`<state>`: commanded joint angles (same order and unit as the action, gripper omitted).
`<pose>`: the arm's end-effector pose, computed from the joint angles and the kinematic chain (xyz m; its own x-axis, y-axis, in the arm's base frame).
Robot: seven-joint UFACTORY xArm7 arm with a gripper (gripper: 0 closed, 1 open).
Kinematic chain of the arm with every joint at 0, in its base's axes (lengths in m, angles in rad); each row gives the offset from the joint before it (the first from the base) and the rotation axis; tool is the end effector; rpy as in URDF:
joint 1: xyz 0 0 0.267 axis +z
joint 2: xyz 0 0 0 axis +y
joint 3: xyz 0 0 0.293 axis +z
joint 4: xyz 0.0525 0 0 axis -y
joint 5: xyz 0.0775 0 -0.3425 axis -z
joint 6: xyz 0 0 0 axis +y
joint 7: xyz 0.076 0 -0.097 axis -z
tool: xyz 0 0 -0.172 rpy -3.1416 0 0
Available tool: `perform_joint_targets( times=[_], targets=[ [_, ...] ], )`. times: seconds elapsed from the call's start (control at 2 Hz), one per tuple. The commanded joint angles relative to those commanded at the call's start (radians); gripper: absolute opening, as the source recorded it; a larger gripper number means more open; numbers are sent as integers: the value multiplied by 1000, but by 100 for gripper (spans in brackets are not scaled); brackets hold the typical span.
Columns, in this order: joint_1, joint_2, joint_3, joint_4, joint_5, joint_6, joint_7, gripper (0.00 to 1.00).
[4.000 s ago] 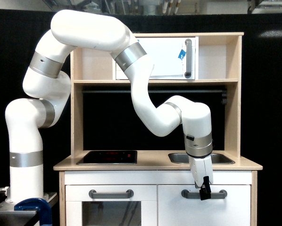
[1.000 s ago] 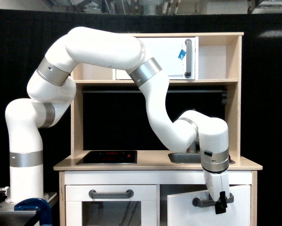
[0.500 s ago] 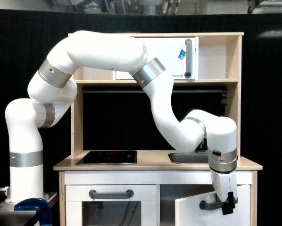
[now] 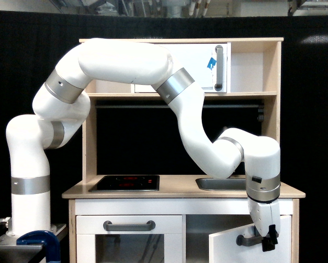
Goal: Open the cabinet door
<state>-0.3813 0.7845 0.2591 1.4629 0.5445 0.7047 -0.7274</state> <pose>0.6170 -0.0070 -0.0150 0.9768 0.0513 0.2079 0.1437 -0.8766 -0.4592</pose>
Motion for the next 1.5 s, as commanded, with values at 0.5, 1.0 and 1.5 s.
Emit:
perform_joint_targets(
  times=[0.5, 1.0, 1.5],
  targets=[
    [-17, 41, -7, 80, -31, 46, 10, 100],
    [-20, 39, -5, 80, -34, 49, 12, 100],
    [-31, 6, -1, 62, -39, 64, 19, 100]
  ],
)
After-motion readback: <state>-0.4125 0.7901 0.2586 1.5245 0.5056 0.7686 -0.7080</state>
